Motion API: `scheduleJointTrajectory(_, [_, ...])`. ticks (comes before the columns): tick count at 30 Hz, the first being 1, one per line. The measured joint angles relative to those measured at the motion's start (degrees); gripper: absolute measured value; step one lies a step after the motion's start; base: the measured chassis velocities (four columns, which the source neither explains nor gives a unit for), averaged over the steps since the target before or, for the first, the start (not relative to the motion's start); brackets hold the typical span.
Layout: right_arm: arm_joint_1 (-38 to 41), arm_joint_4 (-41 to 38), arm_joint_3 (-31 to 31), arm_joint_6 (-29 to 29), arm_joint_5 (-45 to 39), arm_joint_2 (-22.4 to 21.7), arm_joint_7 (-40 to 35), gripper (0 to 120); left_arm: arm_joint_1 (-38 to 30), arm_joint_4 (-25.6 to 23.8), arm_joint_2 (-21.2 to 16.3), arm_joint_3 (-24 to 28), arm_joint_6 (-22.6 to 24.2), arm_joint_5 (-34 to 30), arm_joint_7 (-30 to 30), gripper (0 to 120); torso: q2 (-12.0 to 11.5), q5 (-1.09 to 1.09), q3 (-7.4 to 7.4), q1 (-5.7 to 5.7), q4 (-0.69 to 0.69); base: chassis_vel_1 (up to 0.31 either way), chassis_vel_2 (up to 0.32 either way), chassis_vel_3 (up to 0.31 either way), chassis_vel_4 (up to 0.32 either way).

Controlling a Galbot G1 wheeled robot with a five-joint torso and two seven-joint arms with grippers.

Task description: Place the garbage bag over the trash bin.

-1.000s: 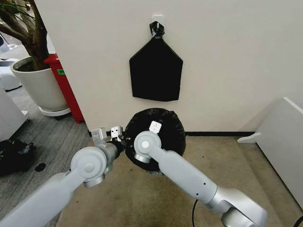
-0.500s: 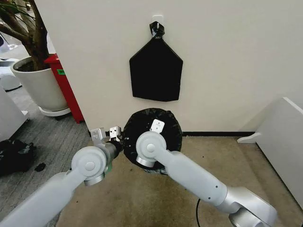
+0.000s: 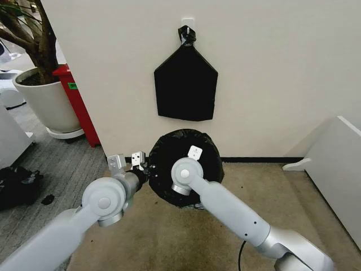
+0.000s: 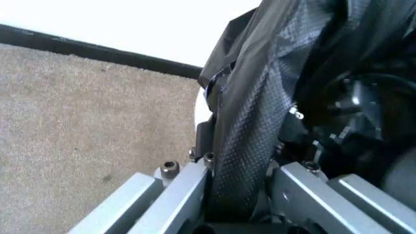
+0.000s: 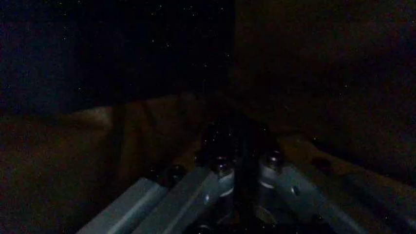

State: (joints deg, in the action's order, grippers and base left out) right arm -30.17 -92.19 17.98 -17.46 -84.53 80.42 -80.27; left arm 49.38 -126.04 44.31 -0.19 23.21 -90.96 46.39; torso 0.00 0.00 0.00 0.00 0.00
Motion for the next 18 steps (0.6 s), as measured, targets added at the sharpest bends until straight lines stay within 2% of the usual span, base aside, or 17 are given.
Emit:
scheduleJointTrajectory(5, [0.0,0.5,-0.7,0.0,0.1,0.4,0.2,0,0.5,-0.5,-0.1,-0.7,0.0,-0.5,0.0,0,0.0,0.0,0.0,0.0,0.0,0.0,0.0,0.0,0.0])
scheduleJointTrajectory(18, [2.6,-10.3,4.0,2.9,-5.4,-1.1,-5.2,0,0.8,1.5,0.6,-0.7,0.1,1.1,-0.1,0,0.0,-0.01,0.0,0.0,0.0,0.0,0.0,0.0,0.0])
